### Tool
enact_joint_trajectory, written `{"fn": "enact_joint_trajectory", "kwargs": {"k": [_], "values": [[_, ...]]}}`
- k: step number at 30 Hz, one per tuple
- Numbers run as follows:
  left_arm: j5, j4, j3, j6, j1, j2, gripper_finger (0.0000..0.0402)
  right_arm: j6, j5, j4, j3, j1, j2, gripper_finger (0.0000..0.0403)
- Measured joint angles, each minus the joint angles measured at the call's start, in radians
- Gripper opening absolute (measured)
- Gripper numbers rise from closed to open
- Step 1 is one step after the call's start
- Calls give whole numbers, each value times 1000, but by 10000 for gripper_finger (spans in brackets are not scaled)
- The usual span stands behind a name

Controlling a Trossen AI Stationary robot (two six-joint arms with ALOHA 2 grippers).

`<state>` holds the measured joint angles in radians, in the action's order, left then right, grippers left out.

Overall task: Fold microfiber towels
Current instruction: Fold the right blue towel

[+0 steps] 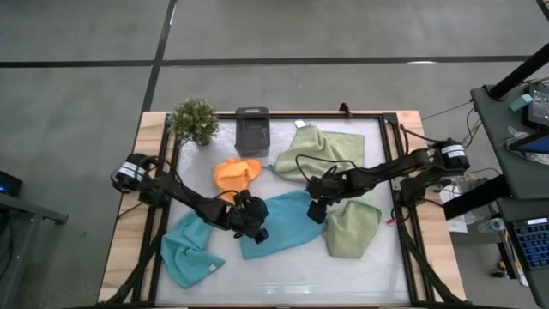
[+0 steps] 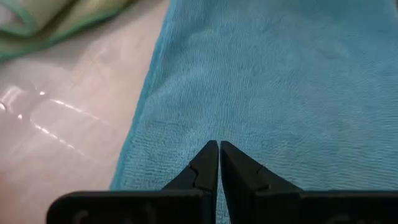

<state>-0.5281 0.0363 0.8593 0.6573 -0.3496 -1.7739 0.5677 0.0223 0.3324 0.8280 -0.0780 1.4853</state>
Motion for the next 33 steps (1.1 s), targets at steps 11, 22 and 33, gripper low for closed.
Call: {"fn": "enact_joint_trajectory", "kwargs": {"k": [11,22,33], "values": [[-6,-147,1,94,2,-12,3,40,-27,-24,0,0,56,262],[-6,-148,0,96,2,-12,3,38,-65,-186,3,0,131,265],[-5,-148,-1,96,3,-12,3,23,-108,-243,-2,0,122,227]]}}
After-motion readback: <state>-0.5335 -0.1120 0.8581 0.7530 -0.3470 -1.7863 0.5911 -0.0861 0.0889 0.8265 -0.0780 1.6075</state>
